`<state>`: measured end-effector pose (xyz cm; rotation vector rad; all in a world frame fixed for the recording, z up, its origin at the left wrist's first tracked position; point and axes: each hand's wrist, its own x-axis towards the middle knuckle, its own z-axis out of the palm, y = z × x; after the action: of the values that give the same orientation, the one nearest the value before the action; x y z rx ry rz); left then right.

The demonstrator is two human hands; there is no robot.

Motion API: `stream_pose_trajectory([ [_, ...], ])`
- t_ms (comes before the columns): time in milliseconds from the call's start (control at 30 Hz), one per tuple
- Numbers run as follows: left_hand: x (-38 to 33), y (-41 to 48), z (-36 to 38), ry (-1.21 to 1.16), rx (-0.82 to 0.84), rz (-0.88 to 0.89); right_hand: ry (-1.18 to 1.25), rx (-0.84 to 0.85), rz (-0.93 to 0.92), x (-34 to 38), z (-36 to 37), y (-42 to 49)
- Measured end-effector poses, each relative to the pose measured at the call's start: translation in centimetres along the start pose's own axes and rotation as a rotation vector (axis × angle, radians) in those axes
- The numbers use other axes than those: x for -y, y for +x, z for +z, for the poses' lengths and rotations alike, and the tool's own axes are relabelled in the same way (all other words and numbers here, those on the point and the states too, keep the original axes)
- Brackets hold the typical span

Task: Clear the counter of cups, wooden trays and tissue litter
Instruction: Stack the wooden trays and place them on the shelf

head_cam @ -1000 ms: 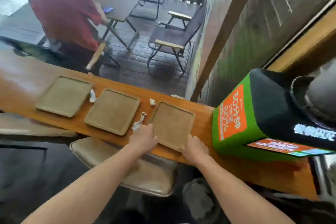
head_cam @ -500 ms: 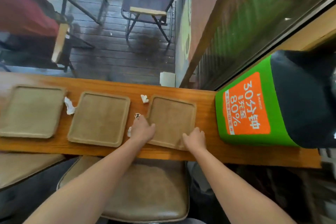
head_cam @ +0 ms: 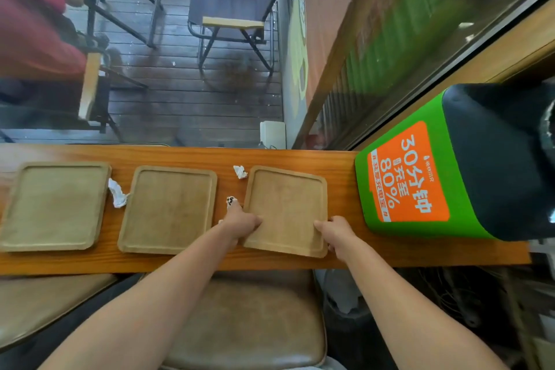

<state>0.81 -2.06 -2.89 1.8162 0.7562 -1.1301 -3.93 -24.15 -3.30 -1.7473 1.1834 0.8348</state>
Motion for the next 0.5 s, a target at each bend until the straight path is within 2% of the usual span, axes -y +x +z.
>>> stream_pose_trajectory([
  [100,0.4,-0.4,-0.8,-0.101,0.09,-0.011,0.091,0.11,0.005,-0.5,-0.4,-0.4],
  [200,1.2,-1.0,-1.1,-0.158,0.12,0.01,0.138,0.126,-0.018,-0.6,-0.2,-1.1],
  [333,2.1,-1.6,-2.6,-0.205,0.103,0.096,0.115,0.098,-0.071,0.5,1.1,-2.6],
  [500,3.6,-1.8,-7.8,-0.197,0.045,0.161,0.054,0.098,-0.097,3.1,5.0,-4.8],
])
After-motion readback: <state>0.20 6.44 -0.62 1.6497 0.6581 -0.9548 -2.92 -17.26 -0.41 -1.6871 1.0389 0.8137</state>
